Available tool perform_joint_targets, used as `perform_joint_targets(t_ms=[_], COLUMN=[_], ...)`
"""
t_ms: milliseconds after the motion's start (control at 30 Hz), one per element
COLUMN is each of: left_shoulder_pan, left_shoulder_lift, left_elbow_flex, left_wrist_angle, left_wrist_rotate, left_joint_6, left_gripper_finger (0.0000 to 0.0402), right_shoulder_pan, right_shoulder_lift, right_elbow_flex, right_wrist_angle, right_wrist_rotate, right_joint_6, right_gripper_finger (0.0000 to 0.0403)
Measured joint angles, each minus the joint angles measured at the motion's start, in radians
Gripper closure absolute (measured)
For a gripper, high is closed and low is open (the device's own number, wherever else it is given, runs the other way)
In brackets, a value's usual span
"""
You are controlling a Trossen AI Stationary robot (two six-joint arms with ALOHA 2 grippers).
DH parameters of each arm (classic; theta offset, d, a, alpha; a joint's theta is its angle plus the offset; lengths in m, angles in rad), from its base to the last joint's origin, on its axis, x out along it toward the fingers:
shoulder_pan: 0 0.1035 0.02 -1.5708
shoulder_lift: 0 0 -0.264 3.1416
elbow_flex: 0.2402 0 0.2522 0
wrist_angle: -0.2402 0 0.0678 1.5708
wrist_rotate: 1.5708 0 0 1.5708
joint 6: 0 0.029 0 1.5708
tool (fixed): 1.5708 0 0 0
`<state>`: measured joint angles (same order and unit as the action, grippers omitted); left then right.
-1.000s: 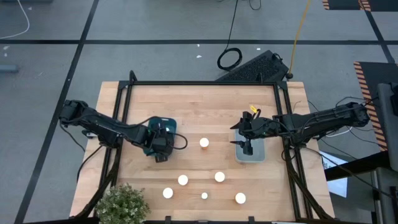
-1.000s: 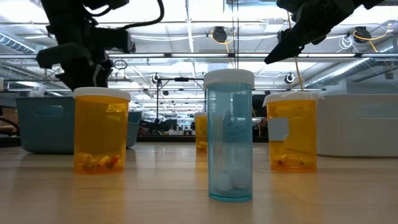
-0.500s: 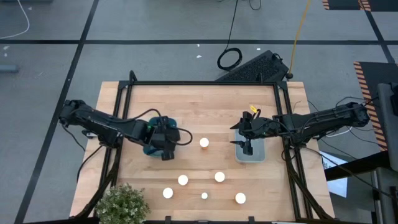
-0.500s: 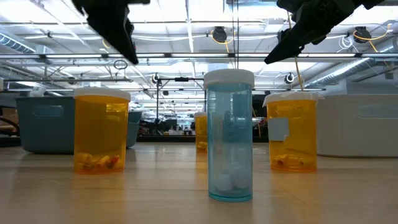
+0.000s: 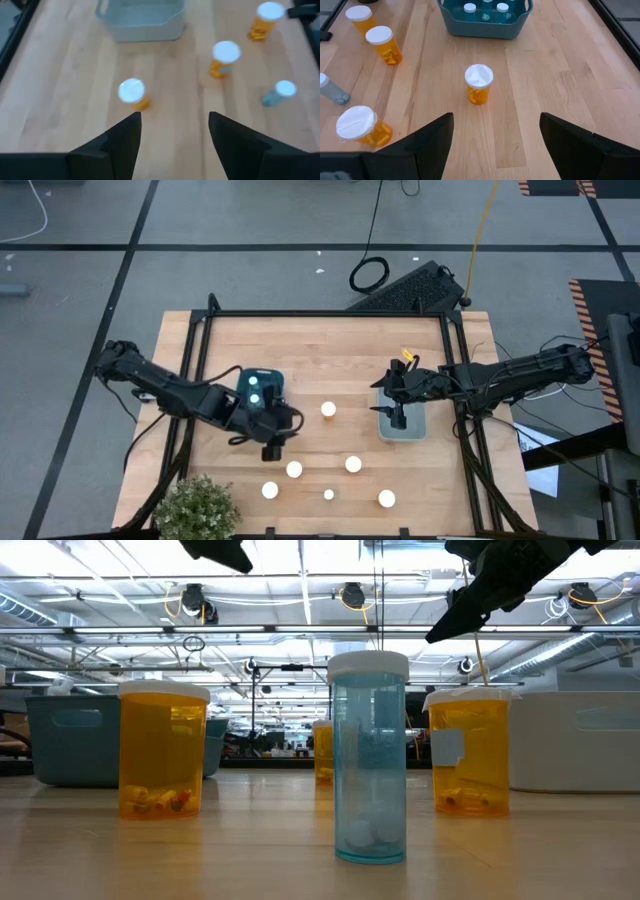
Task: Pick and place medicine bottles into bin by pill shape (circle, oval)
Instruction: Put the blue pill bottle into the blue bin
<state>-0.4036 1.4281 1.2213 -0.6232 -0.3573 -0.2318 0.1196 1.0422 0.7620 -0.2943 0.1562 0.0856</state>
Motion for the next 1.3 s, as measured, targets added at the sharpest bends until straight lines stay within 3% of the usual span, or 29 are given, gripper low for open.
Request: perform_joint_targets(t_ms=[233, 800, 1133, 1300], left_shoulder_pan=[-0.042, -0.11, -0.152, -0.181], left_shoulder_lift=[0.051, 0.413, 0.452, 0.506], left_elbow_flex=[0.09, 0.495, 0.506, 0.505], left_wrist_angle=[-0.011, -0.205, -0.183, -0.184], left_wrist_rotate=[-0.01, -0.007, -0.009, 0.021], left_joint_6=[0.023, 0.079, -0.013, -0.093], left_gripper_finger=[0.0165, 0.0165, 0.0165, 0.0165], right_shoulder_pan=[0.0, 0.011, 0.201, 0.312], right_shoulder_lift=[0.0, 0.0, 0.003, 0.02], right_elbow_flex=[0.0, -0.018, -0.019, -0.019], right_wrist_angle=[0.002, 0.043, 0.042, 0.042], right_wrist_rotate=[0.0, 0.0, 0.002, 0.078], right_joint_6=[-0.003, 0.036, 0.164, 0.184], right_gripper_finger=[0.0115, 0.0118, 0.0184, 0.0215])
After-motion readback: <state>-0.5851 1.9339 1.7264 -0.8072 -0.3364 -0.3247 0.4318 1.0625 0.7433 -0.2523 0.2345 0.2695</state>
